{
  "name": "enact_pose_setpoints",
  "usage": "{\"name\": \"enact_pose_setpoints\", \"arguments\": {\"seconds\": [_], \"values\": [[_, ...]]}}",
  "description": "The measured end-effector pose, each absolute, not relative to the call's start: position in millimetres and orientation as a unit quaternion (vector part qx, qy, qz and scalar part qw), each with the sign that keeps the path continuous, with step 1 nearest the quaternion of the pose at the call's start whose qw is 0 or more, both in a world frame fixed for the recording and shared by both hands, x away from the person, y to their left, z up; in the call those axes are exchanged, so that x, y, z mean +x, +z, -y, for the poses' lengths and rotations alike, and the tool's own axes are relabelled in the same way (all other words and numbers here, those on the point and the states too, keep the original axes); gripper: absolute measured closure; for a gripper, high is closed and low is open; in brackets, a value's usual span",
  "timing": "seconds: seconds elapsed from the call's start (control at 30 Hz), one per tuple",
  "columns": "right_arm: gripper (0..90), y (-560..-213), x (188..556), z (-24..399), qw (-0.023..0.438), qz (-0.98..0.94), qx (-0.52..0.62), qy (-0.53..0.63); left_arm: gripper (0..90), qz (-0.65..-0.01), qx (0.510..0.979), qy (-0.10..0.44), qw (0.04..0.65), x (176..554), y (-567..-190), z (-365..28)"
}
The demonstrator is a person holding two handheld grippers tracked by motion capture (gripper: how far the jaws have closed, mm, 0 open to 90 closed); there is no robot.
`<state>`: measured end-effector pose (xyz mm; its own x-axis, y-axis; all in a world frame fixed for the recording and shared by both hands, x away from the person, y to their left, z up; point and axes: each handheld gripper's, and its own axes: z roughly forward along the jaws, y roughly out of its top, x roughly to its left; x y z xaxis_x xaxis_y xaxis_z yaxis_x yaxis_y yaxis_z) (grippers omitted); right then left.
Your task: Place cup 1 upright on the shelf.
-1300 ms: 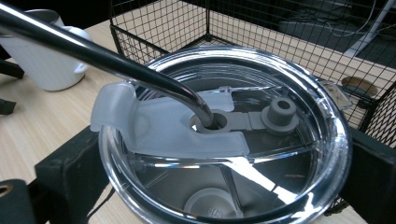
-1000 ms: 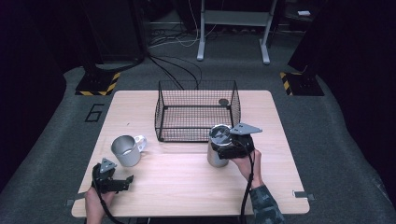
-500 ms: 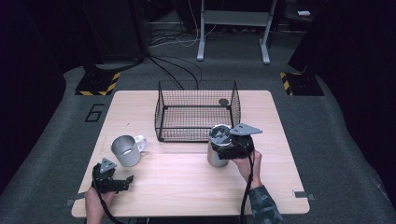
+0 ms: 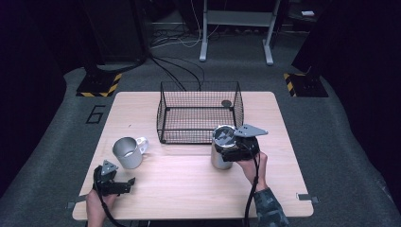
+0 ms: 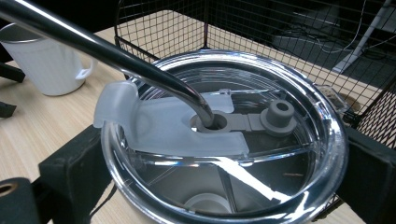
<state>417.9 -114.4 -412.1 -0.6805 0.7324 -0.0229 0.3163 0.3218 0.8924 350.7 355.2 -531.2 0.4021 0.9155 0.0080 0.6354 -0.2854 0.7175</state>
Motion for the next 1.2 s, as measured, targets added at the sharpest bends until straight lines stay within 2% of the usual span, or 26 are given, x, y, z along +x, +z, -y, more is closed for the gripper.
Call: {"name": "enact_pose_setpoints", "arguments": {"seconds": [1.2], "values": [[3.4,-360.7,416.6,135.0,0.221,-0.773,0.340,0.487,1.8,-0.502,0.771,0.216,0.327,350.9,-531.7,-355.2]]}}
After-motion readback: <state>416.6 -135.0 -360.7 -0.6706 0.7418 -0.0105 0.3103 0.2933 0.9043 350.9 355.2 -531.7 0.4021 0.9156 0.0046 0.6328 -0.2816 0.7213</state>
